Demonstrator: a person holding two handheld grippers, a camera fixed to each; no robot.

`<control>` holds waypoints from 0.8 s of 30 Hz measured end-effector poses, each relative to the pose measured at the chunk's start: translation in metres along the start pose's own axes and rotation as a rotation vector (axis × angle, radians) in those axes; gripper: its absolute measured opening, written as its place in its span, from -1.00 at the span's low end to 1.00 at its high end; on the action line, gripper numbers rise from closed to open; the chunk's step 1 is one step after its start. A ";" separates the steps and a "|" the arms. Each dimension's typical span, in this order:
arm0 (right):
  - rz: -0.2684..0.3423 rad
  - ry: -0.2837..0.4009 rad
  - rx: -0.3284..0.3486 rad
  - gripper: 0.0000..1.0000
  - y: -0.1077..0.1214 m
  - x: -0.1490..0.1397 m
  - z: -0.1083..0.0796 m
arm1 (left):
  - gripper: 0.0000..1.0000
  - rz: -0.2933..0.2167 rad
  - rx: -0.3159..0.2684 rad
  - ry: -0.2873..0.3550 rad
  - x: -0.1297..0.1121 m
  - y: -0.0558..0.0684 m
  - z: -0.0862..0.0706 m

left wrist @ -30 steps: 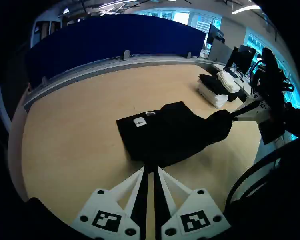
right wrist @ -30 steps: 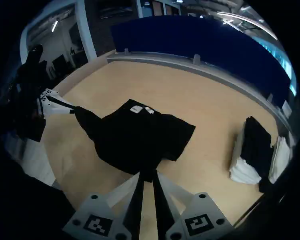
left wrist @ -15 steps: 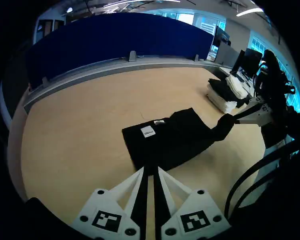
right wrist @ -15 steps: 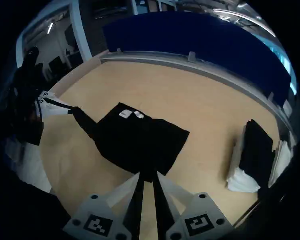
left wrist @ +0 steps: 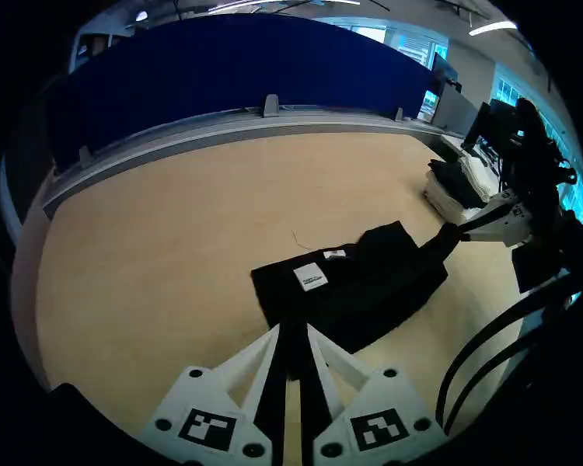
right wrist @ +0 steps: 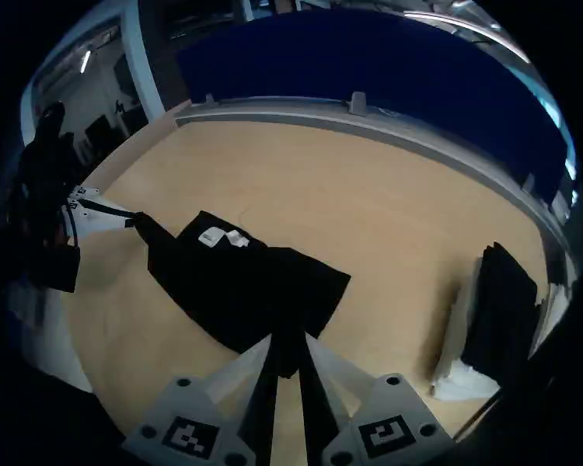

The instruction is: Fold towel

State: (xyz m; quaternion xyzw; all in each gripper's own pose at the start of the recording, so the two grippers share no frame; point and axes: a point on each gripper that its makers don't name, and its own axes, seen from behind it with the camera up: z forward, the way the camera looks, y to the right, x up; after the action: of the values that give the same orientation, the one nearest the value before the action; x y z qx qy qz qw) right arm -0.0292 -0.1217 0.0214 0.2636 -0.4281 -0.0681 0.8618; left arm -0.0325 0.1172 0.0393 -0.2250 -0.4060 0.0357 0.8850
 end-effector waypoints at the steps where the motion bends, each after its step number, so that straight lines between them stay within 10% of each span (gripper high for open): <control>1: 0.005 -0.002 0.000 -0.69 0.001 0.000 0.003 | -0.82 -0.004 0.001 0.000 0.000 -0.001 0.003; 24: 0.078 -0.042 -0.020 -0.69 0.016 0.004 0.044 | -0.82 -0.016 0.030 -0.059 -0.009 -0.022 0.054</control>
State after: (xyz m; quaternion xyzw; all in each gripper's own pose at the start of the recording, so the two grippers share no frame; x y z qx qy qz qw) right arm -0.0628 -0.1266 0.0546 0.2367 -0.4551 -0.0441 0.8573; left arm -0.0807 0.1150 0.0731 -0.2073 -0.4330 0.0415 0.8763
